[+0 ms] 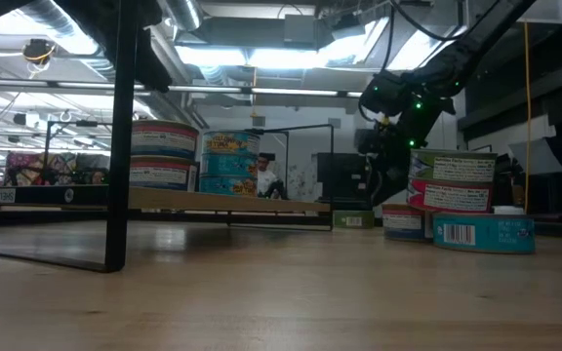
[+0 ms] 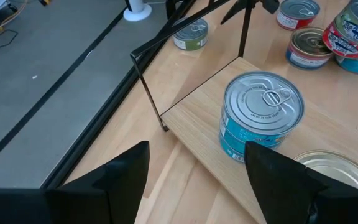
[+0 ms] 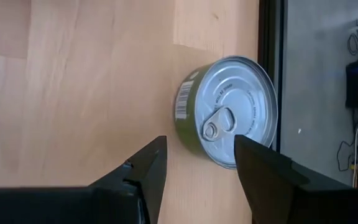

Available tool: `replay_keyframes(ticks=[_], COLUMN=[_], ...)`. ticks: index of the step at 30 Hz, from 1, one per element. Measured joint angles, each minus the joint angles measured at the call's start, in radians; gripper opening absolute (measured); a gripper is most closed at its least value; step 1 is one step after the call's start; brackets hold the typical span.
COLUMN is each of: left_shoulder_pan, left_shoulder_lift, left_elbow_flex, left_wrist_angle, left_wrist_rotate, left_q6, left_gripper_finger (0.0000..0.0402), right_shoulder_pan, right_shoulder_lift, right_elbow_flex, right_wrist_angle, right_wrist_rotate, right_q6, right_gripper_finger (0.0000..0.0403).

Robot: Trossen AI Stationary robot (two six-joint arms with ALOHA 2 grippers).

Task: Stack canned seafood by type on shelf
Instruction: Put the top green tuna can on the shelf

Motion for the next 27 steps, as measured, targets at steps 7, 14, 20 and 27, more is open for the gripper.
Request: replay_keyframes(ticks=[7, 14, 20, 27], left_shoulder_pan=[0.000, 0.000, 0.000, -0.002], left_shoulder_lift=[0.000, 0.000, 0.002, 0.003], left_elbow_flex=[0.000, 0.000, 0.000, 0.000], left_wrist_angle=[0.000, 0.000, 0.000, 0.000], left_wrist_rotate=[0.000, 0.000, 0.000, 0.000], left_q6=[0.000, -0.005, -0.005, -0.005], left_gripper_finger=[0.0258, 0.0258, 0.0258, 0.0258], right_shoulder_pan=[-0.002, -0.062, -0.084, -0.082], right_shoulder_lift=[0.000, 0.009, 0.031, 0.093], right_elbow_flex=[0.000, -0.001, -0.001, -0.001], right_wrist_angle=[0.000, -0.003, 0.010, 0.076], right_wrist_rotate=[0.000, -0.006, -0.049, -0.061], right_q6=[0.000, 0.001, 0.003, -0.015], right_gripper_finger=[0.0185, 0.0185, 0.0185, 0.0185])
